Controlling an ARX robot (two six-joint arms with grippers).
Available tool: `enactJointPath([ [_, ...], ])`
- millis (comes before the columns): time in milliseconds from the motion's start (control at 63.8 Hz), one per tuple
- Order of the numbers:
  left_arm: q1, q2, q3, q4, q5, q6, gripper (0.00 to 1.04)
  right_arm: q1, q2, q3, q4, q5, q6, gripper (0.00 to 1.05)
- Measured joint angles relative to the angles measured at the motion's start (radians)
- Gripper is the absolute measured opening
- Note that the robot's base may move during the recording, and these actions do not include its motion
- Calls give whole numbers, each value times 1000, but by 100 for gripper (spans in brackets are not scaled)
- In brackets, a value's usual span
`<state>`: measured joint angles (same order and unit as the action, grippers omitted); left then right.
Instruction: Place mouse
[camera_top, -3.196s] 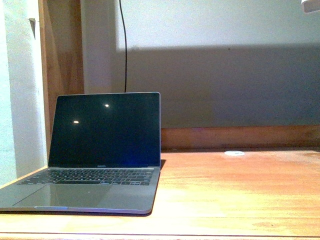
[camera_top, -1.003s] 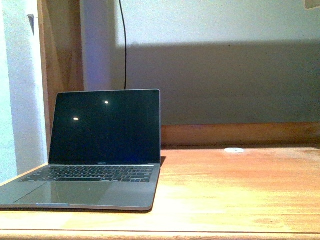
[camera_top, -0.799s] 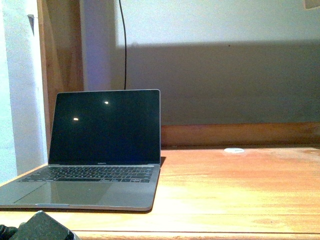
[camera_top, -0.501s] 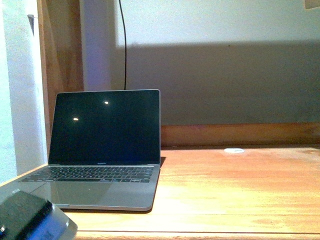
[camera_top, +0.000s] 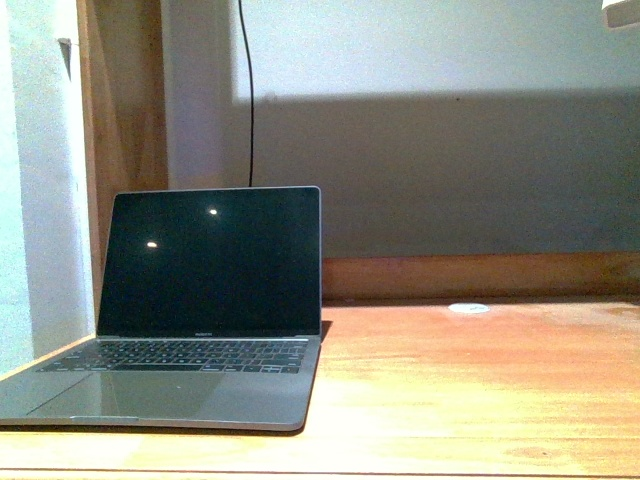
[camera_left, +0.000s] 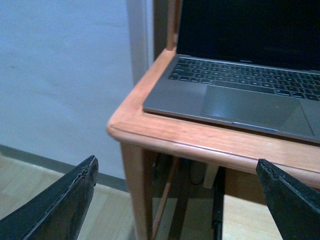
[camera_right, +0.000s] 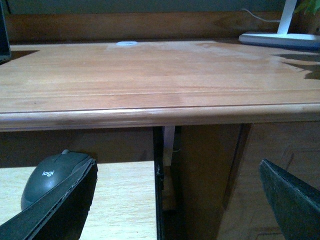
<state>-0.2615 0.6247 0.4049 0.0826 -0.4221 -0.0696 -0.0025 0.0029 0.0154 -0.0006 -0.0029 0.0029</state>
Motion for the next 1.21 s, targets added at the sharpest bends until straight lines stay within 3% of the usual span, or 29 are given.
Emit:
enactJointPath([
  [110,-79,-174,-44,-131,-82,0,97,0,0,0,0,0,0,97],
  [204,-127,-357,-137,-102,37,34,80,0,0,0,0,0,0,97],
  [345,1,-469,-242,-98,177,52,43,0,0,0,0,0,0,97],
  [470,65,-500,-271,-97,237,55,22,1,1,0,-1,5,2,97],
  [548,95,-514,-286,-97,264,55,9,73,87,38,-55,185,60,97],
  [595,138,-525,-293,-97,332,55,3,105,160,66,-38,238,73,97],
  [642,207,-535,-301,-97,404,60,3,137,248,106,-2,271,85,97],
  [705,247,-543,-311,-97,406,60,3,156,340,157,42,283,88,97],
  [956,256,-568,-341,-95,419,61,3,228,590,322,23,370,87,97],
  [1206,256,-614,-390,-88,420,61,3,519,714,378,-29,547,78,97],
])
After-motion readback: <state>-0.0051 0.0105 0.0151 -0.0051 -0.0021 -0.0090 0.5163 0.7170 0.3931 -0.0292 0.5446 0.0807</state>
